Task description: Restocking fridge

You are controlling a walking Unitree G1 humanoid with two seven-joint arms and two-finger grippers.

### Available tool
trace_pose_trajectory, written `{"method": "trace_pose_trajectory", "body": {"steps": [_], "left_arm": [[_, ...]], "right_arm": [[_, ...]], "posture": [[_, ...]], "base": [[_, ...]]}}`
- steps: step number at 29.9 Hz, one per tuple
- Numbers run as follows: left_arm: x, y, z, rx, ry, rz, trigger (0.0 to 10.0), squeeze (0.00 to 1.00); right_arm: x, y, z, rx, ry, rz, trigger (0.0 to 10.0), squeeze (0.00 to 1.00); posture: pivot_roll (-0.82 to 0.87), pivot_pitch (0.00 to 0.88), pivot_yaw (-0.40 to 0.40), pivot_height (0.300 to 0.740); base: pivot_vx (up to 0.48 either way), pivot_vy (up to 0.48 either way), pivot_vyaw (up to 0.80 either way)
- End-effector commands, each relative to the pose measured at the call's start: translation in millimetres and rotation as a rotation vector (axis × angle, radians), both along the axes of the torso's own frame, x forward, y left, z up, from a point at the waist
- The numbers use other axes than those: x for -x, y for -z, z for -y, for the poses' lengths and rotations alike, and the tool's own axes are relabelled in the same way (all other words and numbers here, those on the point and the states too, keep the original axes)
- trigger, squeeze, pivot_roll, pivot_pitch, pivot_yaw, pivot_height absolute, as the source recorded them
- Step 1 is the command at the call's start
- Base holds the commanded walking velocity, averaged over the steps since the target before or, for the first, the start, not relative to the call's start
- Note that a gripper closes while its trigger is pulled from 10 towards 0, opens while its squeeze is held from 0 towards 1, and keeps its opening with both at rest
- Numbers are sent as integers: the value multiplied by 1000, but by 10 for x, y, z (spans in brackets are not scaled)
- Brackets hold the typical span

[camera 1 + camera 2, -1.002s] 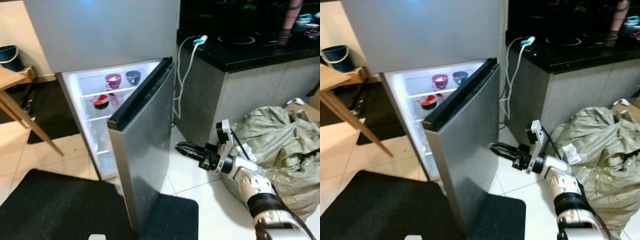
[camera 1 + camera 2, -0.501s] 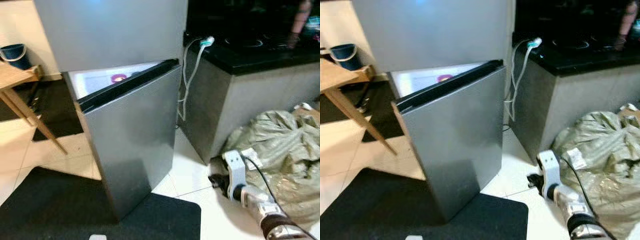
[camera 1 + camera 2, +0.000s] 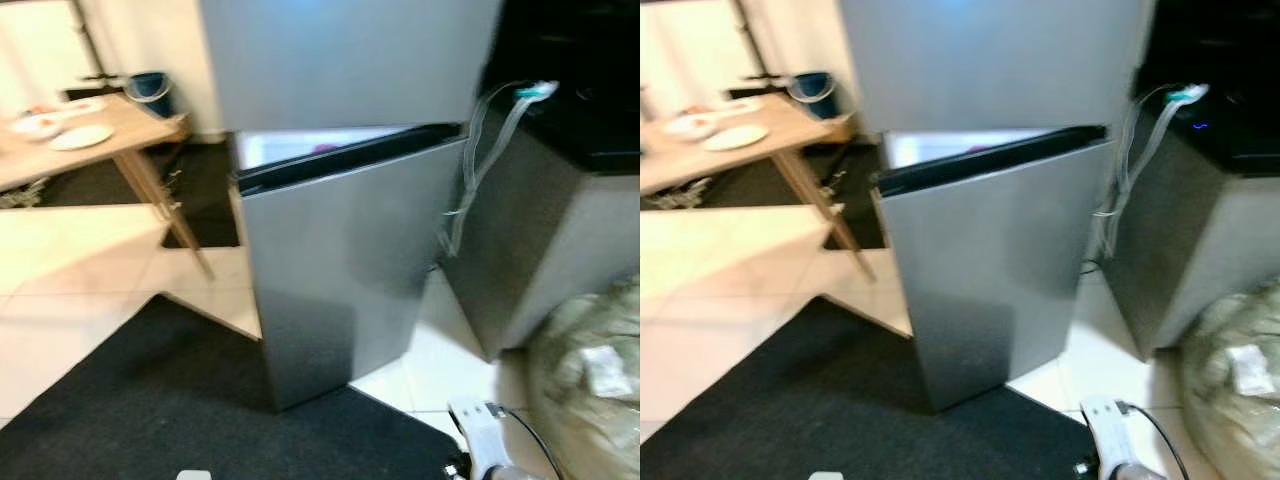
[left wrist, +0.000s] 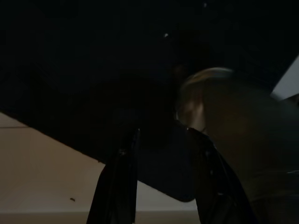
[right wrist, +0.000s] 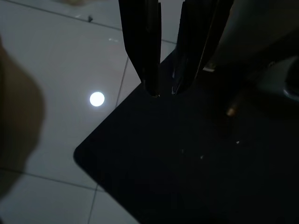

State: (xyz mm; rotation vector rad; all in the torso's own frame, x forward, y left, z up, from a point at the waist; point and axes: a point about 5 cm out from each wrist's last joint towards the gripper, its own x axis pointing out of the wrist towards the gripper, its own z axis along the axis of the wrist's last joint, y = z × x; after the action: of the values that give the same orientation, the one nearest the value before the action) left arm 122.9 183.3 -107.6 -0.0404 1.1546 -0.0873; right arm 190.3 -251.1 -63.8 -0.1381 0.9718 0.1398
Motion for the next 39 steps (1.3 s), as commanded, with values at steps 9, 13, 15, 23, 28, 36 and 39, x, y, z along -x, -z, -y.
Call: {"method": "trace_pose_trajectory", "body": {"steps": [9, 13, 15, 23, 28, 36, 39], "left_arm": [[66, 23, 8, -13, 25, -33, 10000, 0], [64, 23, 11, -12, 31, -35, 10000, 0], [64, 23, 15, -10, 30, -35, 10000, 0], [60, 21, 1, -21, 56, -37, 10000, 0], [70, 17, -52, -28, 56, -39, 10000, 0], [106, 20, -93, -31, 61, -47, 10000, 0], [109, 21, -94, -32, 62, -47, 10000, 0]], "right_arm": [[336, 174, 19, 78, 97, -90, 10000, 0], [358, 179, 39, 68, 155, -89, 10000, 0], [357, 176, 44, 64, 167, -80, 10000, 0], [313, 155, 44, 56, 186, -44, 10000, 0], [328, 169, 17, 54, 191, -43, 10000, 0], [405, 199, 25, 67, 196, -61, 10000, 0], [407, 199, 26, 66, 197, -61, 10000, 0]], "posture": [[-63, 0, 10, 740], [-63, 0, 11, 740], [-63, 0, 11, 740], [-63, 0, 11, 740], [-61, 0, 13, 740], [-61, 0, 13, 740], [-61, 0, 13, 740]], "base": [[0, 0, 540], [0, 0, 0], [0, 0, 0], [299, 0, 0], [323, 0, 0], [328, 0, 0], [329, 0, 0]]}}
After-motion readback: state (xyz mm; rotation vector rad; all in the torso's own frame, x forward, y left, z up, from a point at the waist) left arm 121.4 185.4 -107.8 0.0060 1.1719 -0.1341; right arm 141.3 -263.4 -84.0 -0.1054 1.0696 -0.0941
